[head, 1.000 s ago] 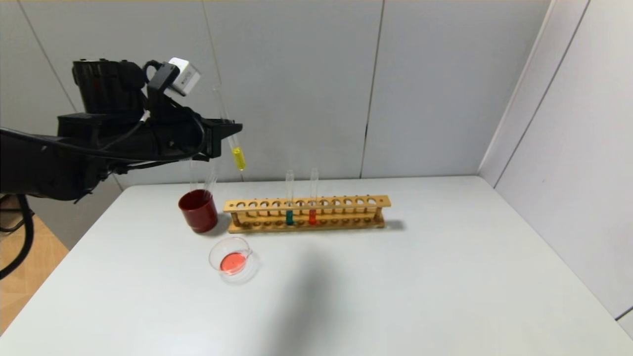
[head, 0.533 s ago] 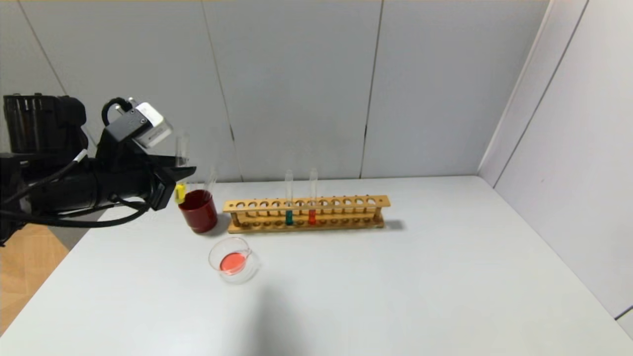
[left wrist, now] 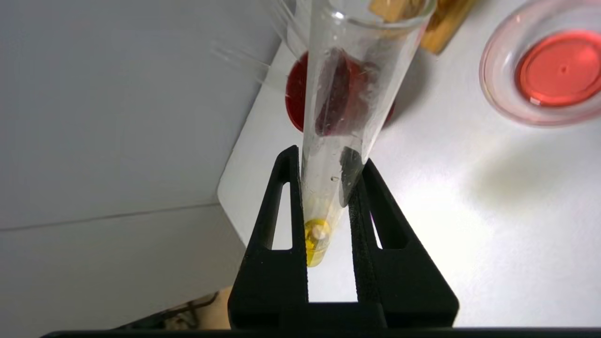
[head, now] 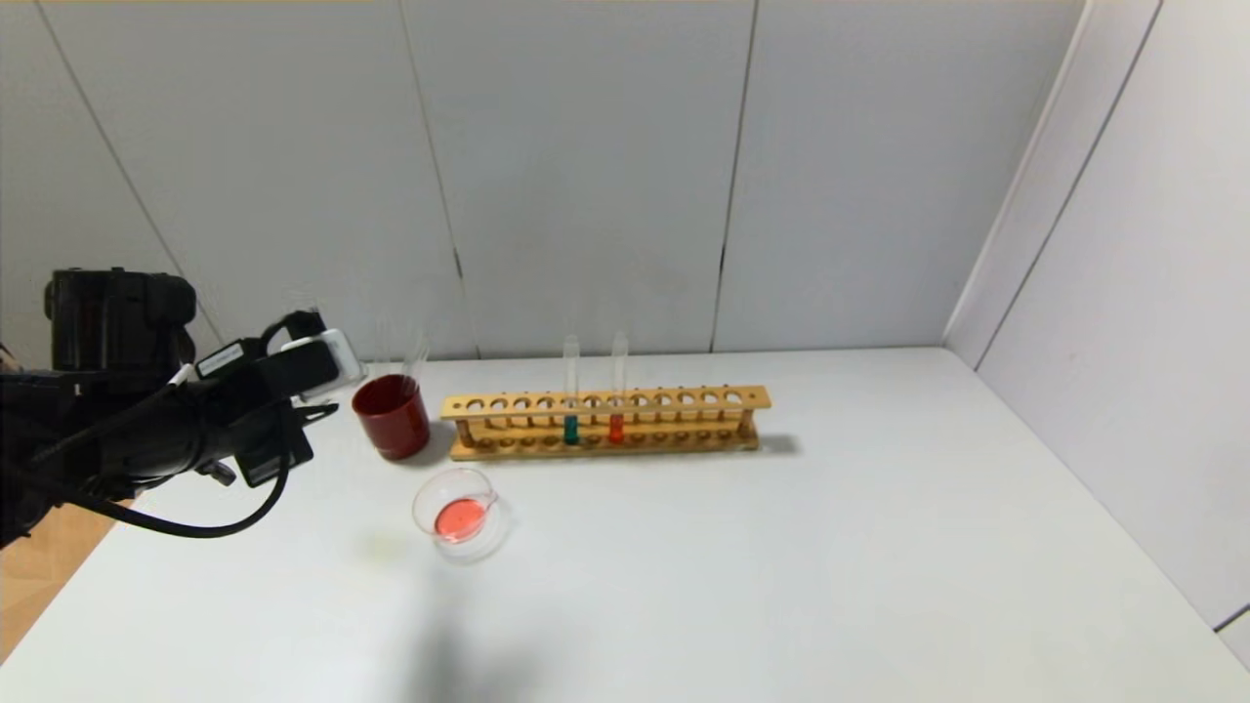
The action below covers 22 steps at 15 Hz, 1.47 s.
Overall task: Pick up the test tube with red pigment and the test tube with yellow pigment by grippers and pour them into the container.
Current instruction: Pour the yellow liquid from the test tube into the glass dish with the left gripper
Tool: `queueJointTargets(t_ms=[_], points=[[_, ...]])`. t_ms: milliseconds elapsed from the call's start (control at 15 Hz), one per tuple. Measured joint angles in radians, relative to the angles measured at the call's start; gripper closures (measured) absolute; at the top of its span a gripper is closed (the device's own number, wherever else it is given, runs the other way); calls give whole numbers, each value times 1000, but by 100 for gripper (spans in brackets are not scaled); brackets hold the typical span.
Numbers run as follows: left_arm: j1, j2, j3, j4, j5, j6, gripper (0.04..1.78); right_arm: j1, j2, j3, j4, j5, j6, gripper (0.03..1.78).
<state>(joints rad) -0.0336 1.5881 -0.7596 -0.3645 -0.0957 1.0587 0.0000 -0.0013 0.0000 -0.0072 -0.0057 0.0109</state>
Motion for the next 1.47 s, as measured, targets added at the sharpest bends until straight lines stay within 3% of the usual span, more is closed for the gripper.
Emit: queueJointTargets(t_ms=[200, 1133, 1467], points=[[-11, 58, 21, 0, 113, 47, 151, 0, 0, 0, 0, 0, 0, 6], [-110, 155, 23, -1, 341, 266, 151, 0, 0, 0, 0, 0, 0, 6], [-131, 183, 15, 0, 351, 273, 151, 0, 0, 0, 0, 0, 0, 6]])
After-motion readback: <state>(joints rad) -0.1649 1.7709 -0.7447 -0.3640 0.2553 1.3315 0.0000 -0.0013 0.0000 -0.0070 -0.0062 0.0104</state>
